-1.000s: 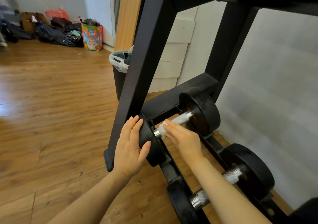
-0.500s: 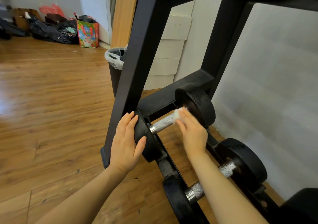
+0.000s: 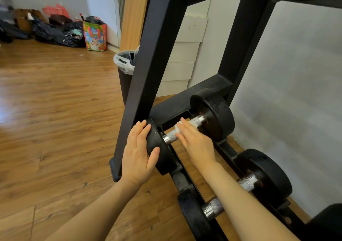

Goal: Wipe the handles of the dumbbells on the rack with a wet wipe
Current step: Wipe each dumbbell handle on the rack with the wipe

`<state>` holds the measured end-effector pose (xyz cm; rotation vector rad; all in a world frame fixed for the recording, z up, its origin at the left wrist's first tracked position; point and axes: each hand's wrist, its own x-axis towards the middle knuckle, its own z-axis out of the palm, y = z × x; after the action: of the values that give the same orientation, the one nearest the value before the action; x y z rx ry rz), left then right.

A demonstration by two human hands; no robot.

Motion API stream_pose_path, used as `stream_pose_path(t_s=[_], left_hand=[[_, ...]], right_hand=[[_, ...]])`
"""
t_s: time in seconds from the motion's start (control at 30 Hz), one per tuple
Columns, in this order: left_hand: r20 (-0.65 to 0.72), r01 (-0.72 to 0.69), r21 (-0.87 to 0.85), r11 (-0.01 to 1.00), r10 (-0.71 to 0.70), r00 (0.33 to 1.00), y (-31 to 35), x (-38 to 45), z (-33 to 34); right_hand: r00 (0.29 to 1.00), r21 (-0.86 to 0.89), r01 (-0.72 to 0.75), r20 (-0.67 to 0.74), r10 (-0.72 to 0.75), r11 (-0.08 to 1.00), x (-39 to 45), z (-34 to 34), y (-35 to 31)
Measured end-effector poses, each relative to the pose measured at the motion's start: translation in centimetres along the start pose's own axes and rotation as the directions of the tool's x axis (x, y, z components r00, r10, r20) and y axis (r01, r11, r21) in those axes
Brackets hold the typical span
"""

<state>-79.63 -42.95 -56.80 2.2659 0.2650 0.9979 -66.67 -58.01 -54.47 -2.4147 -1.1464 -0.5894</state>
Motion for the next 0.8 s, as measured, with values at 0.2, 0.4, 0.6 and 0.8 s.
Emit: stream_pose_path(t_s=[0.2, 0.4, 0.6, 0.8], left_hand=[[-0.001, -0.005, 0.000, 1.000, 0.005, 1.000, -0.1, 0.0, 0.1], [0.003, -0.007, -0.002, 1.000, 0.007, 1.000, -0.1, 0.0, 0.0], [-0.008, -0.009, 0.000, 1.000, 0.009, 1.000, -0.1, 0.1, 0.1], [0.006, -0.007, 0.007, 1.000, 0.006, 1.000, -0.1, 0.0, 0.0]], right_hand=[[0.981, -0.012, 0.162, 0.110, -0.160, 0.987, 0.3, 0.5, -0.8], [0.998, -0.165, -0.022, 0.059, 0.032, 0.986, 1.8, -1.4, 2.2], [0.998, 0.000, 0.033, 0.050, -0.033, 0.999, 0.2, 0.7, -0.7], [0.998, 0.020, 0.031, 0.056, -0.032, 0.999, -0.7, 0.4, -1.7]])
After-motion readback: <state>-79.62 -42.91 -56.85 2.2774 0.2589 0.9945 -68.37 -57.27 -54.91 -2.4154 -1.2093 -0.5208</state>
